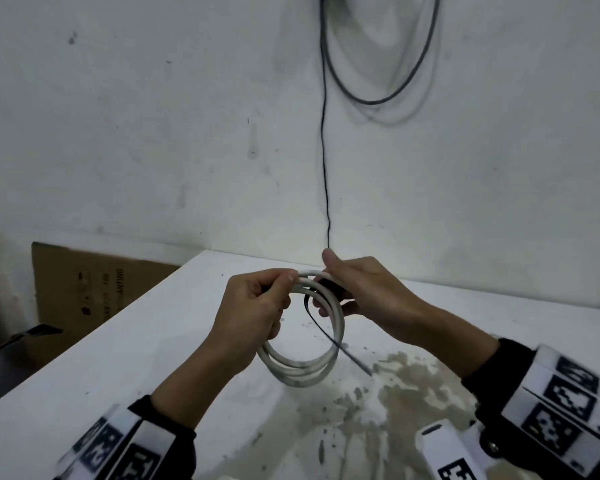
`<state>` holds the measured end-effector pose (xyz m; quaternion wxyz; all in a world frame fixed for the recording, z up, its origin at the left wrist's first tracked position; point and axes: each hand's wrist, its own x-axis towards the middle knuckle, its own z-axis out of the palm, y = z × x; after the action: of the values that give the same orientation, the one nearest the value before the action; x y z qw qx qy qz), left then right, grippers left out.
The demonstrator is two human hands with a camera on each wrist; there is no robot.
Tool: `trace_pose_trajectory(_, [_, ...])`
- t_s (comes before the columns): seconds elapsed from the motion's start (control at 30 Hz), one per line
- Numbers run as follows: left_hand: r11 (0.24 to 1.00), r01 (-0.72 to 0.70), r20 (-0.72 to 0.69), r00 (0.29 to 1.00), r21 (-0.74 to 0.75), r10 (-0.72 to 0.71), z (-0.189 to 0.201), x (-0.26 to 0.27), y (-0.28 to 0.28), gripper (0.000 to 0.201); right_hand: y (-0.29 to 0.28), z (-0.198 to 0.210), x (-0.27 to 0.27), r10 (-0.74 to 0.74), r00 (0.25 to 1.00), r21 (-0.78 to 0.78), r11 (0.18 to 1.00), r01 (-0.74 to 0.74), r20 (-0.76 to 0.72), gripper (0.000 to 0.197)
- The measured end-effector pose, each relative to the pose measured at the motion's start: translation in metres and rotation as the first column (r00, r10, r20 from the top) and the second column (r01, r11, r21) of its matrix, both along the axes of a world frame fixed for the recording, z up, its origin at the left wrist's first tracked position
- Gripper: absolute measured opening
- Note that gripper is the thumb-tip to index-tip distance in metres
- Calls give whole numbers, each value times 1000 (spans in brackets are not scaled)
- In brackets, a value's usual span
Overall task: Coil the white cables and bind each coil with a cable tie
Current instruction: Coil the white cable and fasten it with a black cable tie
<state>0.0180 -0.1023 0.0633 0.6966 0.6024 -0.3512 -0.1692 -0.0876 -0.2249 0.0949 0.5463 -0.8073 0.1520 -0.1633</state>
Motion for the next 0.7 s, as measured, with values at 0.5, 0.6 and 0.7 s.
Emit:
trace_pose_trajectory(0.5, [843, 477, -298, 866, 251, -401, 17, -39, -12, 37, -4, 3, -58, -63, 995, -613, 790, 5, -72, 25])
trace_pose_trajectory(0.6, [797, 530, -389, 826, 288, -409, 19, -44, -13, 53, 0, 4, -59, -22, 997, -642, 766, -33, -78, 28])
trace_pose_trajectory(0.7, [865, 414, -240, 904, 282, -355, 15, -53, -17, 54, -1, 5, -61, -9, 999, -602, 798, -24, -52, 25])
